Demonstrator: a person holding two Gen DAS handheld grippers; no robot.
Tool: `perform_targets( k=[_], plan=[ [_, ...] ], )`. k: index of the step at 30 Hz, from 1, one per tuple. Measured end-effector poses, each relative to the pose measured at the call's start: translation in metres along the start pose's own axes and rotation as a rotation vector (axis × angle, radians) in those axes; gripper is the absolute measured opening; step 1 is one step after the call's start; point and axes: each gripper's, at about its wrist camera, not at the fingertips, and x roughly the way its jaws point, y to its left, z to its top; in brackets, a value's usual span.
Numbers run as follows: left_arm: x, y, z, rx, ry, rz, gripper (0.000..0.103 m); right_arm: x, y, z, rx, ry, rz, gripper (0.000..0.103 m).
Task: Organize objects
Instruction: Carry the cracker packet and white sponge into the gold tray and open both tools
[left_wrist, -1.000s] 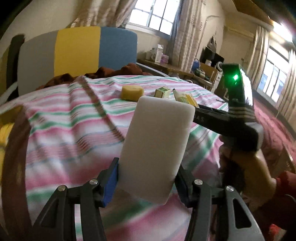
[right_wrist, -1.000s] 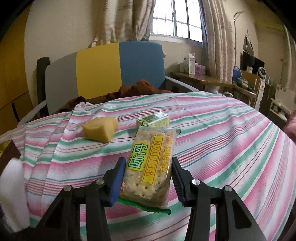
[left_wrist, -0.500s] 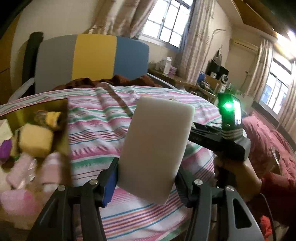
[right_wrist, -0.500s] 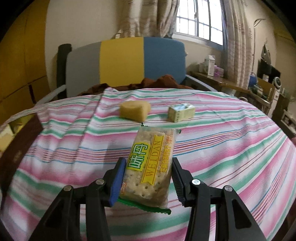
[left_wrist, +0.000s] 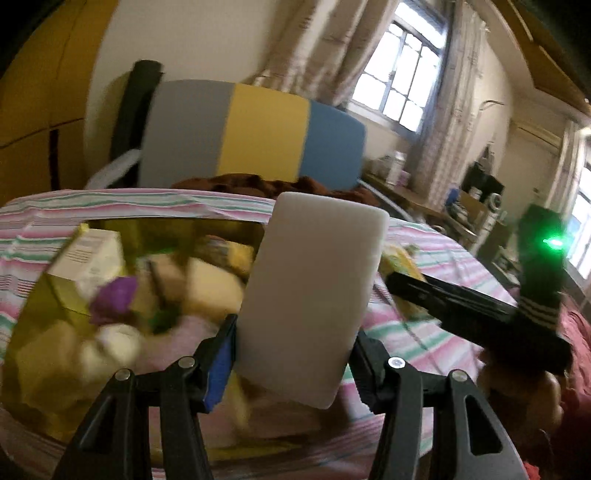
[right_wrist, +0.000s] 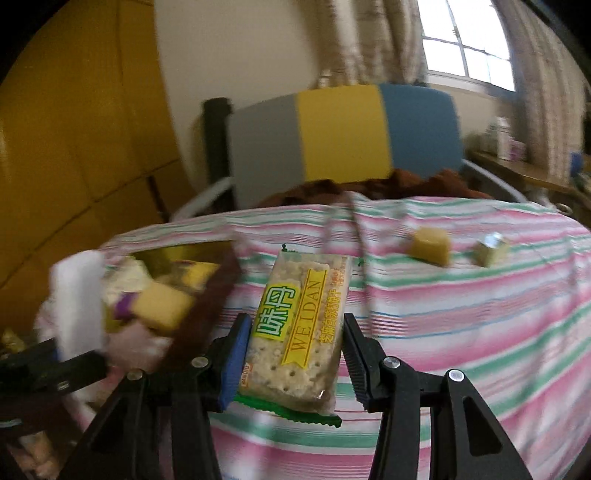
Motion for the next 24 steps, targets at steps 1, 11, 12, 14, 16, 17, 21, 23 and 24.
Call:
perform_targets(
  k=[1,11,12,14,16,17,21,23,24],
  plan=[
    [-0.001,0.009,0.003,-0.017,-0.003,0.003,0.057,0.002,0.009,0.001,-0.002,0.005,0.021,0.049],
    [-0.004,0.093,0.034,-0.134,0.026,0.120,0.057,0.026,0.090,0.002,-0.050,0.103,0.192,0.049],
    [-0.003,0.100,0.036,-0.147,0.035,0.127,0.057,0.028,0.093,0.002,-0.051,0.112,0.197,0.049],
    [0.002,0.108,0.037,-0.151,0.070,0.133,0.057,0.034,0.102,-0.001,-0.046,0.137,0.214,0.050],
    [0.006,0.117,0.038,-0.149,0.088,0.157,0.057,0.041,0.109,-0.004,-0.045,0.158,0.219,0.050],
    [0.009,0.121,0.038,-0.151,0.100,0.154,0.057,0.044,0.112,-0.004,-0.050,0.163,0.216,0.050],
    [0.024,0.135,0.035,-0.168,0.154,0.169,0.058,0.059,0.122,-0.002,-0.069,0.190,0.227,0.050],
    [0.028,0.140,0.033,-0.181,0.170,0.176,0.058,0.066,0.126,0.000,-0.064,0.201,0.235,0.050],
    [0.029,0.140,0.032,-0.184,0.177,0.171,0.059,0.067,0.127,0.001,-0.059,0.205,0.237,0.050]
  ],
)
